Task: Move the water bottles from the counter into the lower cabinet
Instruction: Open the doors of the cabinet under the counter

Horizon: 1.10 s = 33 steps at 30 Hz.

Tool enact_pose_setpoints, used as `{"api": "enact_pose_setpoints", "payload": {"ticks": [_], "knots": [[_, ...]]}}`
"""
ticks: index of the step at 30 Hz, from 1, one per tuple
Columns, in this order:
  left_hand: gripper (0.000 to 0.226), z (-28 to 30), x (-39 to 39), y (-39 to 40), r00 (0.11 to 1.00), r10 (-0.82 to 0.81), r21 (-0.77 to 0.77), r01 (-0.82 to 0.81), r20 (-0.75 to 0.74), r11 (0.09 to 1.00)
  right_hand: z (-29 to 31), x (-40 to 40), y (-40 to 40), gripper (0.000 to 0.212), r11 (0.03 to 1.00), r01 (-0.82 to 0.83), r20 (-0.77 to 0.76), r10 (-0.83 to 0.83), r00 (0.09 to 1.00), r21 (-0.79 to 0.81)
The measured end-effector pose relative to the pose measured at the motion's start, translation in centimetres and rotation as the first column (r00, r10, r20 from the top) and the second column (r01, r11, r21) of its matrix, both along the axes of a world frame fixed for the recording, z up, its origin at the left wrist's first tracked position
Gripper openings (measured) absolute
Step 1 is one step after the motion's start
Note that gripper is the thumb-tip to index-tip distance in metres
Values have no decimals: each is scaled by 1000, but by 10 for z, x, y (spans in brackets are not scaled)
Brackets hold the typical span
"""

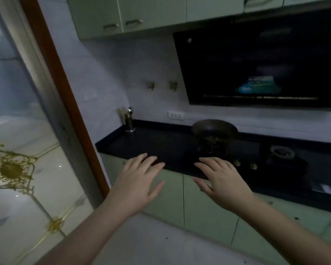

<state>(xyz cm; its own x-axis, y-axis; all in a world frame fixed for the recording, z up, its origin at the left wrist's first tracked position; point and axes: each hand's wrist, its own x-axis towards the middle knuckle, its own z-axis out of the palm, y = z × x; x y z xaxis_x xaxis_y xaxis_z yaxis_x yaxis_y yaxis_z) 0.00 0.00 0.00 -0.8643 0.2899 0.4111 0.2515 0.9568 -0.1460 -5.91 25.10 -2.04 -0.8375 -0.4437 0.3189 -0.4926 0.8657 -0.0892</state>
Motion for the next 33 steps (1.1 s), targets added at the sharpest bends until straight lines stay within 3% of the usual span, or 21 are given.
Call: {"api": "enact_pose_setpoints", "payload": {"ticks": [6,10,13,24,29,33], "knots": [[52,-79,-62,11,981,-25,14,22,194,1000,-80,-53,25,61,998,16,39,-18,999,58],[54,-121,-92,11,941,44,43,-62,336,997,-121,-92,20,63,998,23,103,-28,994,50],[50,-140,-100,3,930,87,55,-114,358,992,-143,-115,-1,73,999,-21,187,14,982,38],[52,-193,-110,-116,830,358,83,-431,428,899,-199,-172,-171,74,972,-236,388,209,898,22],[58,-218,-125,-200,821,332,95,-419,464,903,-213,-201,-259,89,946,-317,438,258,861,66],[59,-231,-142,-262,781,299,128,-432,549,893,-222,-220,-314,92,959,-274,487,205,849,74]]}}
